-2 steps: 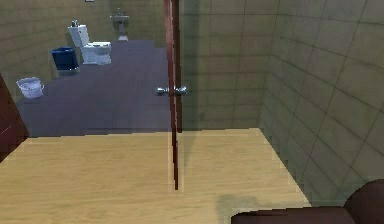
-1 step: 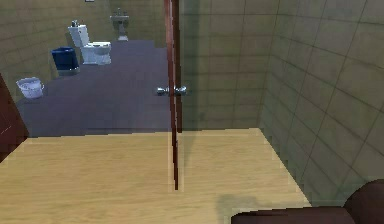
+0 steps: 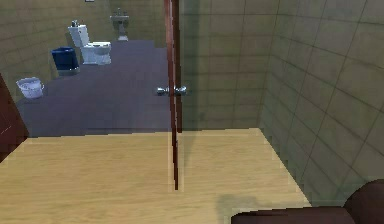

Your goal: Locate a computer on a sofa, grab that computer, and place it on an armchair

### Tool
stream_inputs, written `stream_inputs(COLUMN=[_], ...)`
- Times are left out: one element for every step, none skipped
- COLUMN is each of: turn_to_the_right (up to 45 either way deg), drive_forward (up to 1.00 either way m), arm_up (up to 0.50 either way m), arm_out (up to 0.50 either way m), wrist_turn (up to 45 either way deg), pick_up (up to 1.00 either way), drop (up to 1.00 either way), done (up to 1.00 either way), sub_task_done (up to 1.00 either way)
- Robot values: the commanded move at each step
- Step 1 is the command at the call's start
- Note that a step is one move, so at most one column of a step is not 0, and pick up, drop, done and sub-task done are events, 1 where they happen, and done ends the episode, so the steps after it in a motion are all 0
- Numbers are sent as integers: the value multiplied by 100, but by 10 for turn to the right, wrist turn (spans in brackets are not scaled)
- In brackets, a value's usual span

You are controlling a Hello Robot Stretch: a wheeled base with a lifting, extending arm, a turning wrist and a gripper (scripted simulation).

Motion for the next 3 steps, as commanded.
stream_inputs(turn_to_the_right=[0,0,0], drive_forward=[0,0,0], arm_up=[0,0,0], arm_out=[0,0,0], wrist_turn=[450,450,240], pick_up=[0,0,0], drop=[0,0,0], done=[0,0,0], sub_task_done=[0,0,0])
